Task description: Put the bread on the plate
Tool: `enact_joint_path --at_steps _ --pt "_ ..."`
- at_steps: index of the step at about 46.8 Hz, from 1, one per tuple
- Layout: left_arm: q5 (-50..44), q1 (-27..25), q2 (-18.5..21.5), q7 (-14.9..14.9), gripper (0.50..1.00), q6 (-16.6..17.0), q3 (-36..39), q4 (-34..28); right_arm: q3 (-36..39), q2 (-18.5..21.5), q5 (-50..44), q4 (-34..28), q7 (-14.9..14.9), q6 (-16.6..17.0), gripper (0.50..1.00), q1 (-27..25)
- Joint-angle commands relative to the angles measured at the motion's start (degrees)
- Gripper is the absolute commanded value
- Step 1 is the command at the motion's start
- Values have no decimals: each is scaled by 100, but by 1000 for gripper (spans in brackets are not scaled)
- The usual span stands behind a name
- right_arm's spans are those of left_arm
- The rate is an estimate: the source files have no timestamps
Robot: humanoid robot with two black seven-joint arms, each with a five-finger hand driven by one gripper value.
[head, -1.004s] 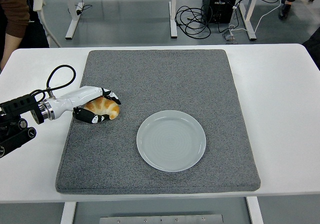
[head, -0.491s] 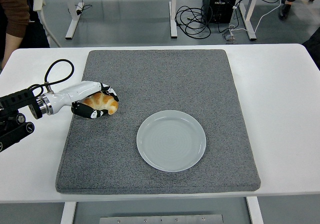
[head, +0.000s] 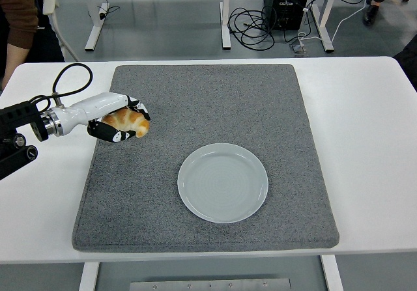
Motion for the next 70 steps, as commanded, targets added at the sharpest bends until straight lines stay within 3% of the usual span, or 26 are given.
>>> enact_joint_path --at_steps 1,10,23,32,54,62,70 --pt "5 -163 38 -1 500 0 72 -8 0 0 0 0 0 0 1000 0" --pt "-4 -805 99 -1 500 0 511 -8 0 0 0 0 0 0 1000 0" --pt "-21 -1420 20 -1 500 -158 573 1 0 0 0 0 0 0 1000 0" --pt "-65 -1746 -471 -1 500 -167 565 1 0 0 0 0 0 0 1000 0" --pt "-206 -1869 -1684 -1 500 -167 582 -17 0 0 0 0 0 0 1000 0" --pt "-180 -1974 -1939 -1 500 -149 687 -148 0 0 0 0 0 0 1000 0" --pt "-109 -2036 -1913 -1 500 -123 907 -631 0 0 0 0 0 0 1000 0"
